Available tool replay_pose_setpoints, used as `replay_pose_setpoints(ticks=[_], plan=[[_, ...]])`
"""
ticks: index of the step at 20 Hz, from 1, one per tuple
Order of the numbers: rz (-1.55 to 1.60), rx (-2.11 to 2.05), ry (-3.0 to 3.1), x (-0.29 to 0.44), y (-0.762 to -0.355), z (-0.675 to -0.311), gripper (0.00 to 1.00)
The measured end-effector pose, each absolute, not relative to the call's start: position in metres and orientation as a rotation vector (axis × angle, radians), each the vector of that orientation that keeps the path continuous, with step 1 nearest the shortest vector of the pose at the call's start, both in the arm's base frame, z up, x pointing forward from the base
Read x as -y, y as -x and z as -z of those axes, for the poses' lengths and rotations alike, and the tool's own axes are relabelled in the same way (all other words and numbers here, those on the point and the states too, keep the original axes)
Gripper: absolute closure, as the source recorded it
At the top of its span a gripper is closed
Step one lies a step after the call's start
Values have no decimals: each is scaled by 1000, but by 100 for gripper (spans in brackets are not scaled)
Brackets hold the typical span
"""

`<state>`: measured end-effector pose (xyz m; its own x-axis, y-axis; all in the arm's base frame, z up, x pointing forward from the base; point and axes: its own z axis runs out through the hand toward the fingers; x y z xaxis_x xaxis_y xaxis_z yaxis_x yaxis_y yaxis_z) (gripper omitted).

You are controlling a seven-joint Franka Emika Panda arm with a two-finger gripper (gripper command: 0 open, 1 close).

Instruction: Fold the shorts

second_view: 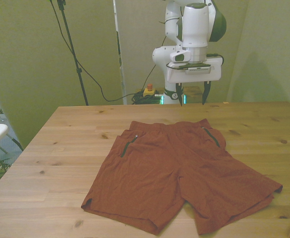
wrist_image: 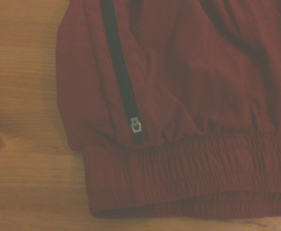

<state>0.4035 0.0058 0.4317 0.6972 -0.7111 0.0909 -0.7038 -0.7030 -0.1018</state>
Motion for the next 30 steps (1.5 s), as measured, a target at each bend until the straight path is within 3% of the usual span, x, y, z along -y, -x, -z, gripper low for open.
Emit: replay_pose_setpoints(ticks=[4, 8, 15, 22, 30], plan=[[299, -1193, 2950, -10, -416, -441, 0], [545, -1131, 3123, -67, -435, -452, 0], [660, -1189, 3491, -119, -421, -407, 0], [690, -1086, 3559, -123, -447, -369, 0], [700, -980, 3490, -161, -456, -371, 0]])
